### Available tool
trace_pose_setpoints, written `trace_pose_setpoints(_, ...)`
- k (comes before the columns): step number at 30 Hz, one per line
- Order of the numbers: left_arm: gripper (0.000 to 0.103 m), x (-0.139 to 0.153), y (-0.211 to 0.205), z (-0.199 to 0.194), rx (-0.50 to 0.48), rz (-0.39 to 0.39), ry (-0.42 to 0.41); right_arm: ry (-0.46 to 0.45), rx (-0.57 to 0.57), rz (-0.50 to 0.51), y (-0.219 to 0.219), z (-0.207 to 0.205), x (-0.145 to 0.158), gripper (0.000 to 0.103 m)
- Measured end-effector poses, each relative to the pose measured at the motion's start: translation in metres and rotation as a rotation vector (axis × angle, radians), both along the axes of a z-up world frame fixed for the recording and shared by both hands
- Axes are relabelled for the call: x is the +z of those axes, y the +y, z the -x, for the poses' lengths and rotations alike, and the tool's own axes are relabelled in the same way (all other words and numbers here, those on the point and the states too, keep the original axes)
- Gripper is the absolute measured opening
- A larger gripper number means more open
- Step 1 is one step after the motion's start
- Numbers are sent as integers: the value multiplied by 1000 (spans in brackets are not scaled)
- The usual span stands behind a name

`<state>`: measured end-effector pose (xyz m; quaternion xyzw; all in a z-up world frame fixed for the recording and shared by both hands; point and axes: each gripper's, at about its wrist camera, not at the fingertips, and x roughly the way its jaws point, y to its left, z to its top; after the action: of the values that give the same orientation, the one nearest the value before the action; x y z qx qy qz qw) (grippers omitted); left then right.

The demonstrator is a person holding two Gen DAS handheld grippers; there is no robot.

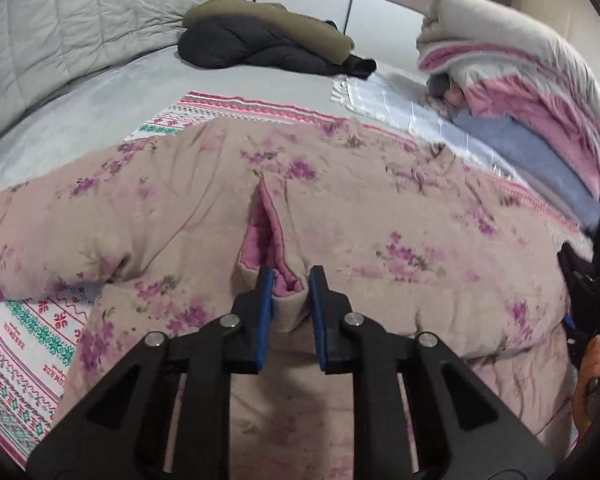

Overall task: Fold large clothes
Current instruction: 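Grasp the coat's front opening edge with the left gripper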

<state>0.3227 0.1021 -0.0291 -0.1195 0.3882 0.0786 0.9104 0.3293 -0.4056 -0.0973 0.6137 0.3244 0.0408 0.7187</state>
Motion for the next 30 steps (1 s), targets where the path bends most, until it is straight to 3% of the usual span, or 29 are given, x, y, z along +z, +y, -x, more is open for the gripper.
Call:
trace_pose_setpoints(1,19,-4,0,-1,-5,-4,17,18,36,94,4,0,2,35)
trace_pose_setpoints(3,19,-11,3,-4,-6,5,46,42,150,313,20,-3,20,36)
trace_pose_setpoints(7,20,-10,24,-3,11,119,40,179,455,788,66,-17,75,38)
trace_pose_setpoints(9,19,-7,27,0,16,142,38,141,487,1009,88,-16,106,38)
trace_pose_setpoints(10,19,-7,26,1,18,147,38,103,478,1048,92,-13,115,38)
trace_pose_setpoints(12,19,-3,28,6,21,143,32,45,473,1071,103,-16,131,38)
trace_pose_setpoints(14,19,0,27,6,14,144,23,-10,470,1074,117,-22,131,38)
trace_pose_setpoints(15,19,3,30,7,14,153,20,-36,520,1081,135,-29,124,38)
trace_pose_setpoints(17,19,3,36,6,17,192,24,3,635,1087,178,-50,88,41)
trace_pose_setpoints(19,19,2,47,7,19,247,32,78,628,1169,201,-56,54,43)
trace_pose_setpoints(21,19,1,59,8,34,286,35,56,563,1283,218,-52,46,43)
trace_pose_setpoints(23,20,3,76,15,72,318,28,129,554,1316,225,-52,54,44)
trace_pose_setpoints(25,27,5,91,22,96,362,28,180,552,1283,225,-45,75,44)
trace_pose_setpoints(26,40,7,100,25,113,390,29,147,543,1240,224,-30,90,44)
trace_pose_setpoints(27,56,7,106,30,133,413,27,78,535,1188,226,-10,107,49)
trace_pose_setpoints(28,62,8,115,37,167,444,19,31,547,1156,229,6,115,54)
trace_pose_setpoints(30,65,7,128,49,212,478,3,-47,589,1091,235,45,128,74)
